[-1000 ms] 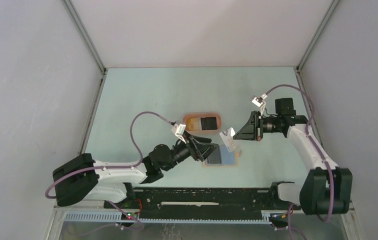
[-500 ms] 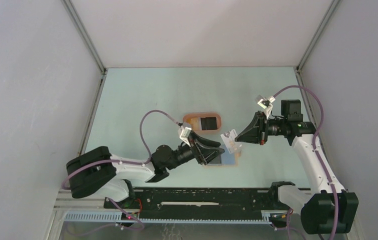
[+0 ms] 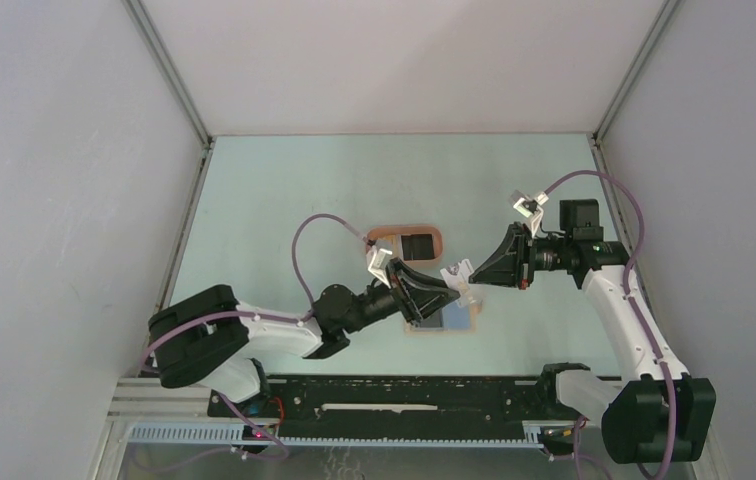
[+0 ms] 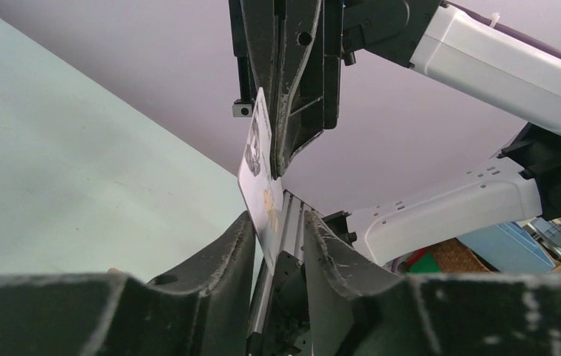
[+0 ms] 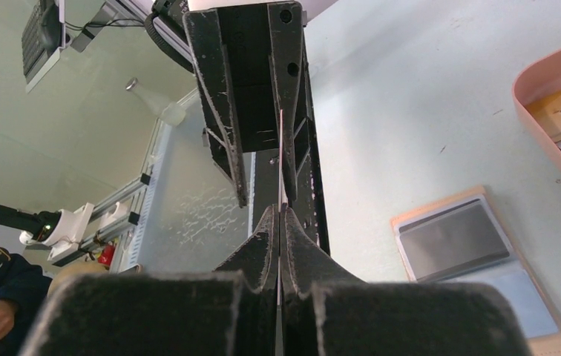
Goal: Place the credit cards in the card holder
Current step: Pick up the credit card from the storage box, then insert the credit card into the card holder.
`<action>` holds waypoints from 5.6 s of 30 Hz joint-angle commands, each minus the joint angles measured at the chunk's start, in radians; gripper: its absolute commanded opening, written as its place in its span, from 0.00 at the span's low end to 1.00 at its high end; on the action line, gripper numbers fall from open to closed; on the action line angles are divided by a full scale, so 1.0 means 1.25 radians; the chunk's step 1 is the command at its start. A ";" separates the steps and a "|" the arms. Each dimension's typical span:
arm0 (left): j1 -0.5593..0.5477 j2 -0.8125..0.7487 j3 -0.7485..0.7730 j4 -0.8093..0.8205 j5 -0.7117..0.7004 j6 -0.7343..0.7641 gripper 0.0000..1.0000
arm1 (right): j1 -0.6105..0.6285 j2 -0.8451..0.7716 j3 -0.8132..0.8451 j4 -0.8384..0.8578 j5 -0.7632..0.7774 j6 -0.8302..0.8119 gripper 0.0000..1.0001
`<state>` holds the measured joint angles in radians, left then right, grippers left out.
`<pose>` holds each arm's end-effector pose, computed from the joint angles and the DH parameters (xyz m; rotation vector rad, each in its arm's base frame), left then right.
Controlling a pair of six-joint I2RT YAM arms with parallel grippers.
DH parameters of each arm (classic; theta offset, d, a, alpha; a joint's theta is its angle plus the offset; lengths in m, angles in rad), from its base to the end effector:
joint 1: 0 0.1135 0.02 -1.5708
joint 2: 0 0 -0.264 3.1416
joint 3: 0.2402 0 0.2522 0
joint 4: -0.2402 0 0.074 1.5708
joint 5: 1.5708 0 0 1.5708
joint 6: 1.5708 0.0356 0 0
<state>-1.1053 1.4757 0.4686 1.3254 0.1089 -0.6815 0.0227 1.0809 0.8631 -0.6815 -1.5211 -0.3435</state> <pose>0.1224 -0.2523 0.2355 0.4051 1.3719 -1.5852 0.1942 0.0400 0.2928 -0.9056 1.6433 1.5733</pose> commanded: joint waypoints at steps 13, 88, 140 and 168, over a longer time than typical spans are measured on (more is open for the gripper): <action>0.024 -0.027 0.024 -0.025 0.039 0.048 0.00 | 0.032 -0.002 0.010 -0.032 0.001 -0.062 0.24; 0.002 -0.004 -0.047 -0.515 -0.359 -0.180 0.62 | -0.012 0.295 -0.266 0.597 0.407 0.542 0.00; -0.002 0.134 0.065 -0.720 -0.392 -0.281 0.41 | -0.060 0.369 -0.249 0.559 0.343 0.544 0.00; 0.001 0.136 0.046 -0.681 -0.375 -0.292 0.40 | 0.008 0.360 -0.249 0.549 0.476 0.525 0.00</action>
<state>-1.1011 1.6279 0.5243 0.4992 -0.3637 -1.0325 0.0288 1.5650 0.5308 0.0135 -0.9642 0.3313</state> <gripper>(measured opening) 0.403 0.007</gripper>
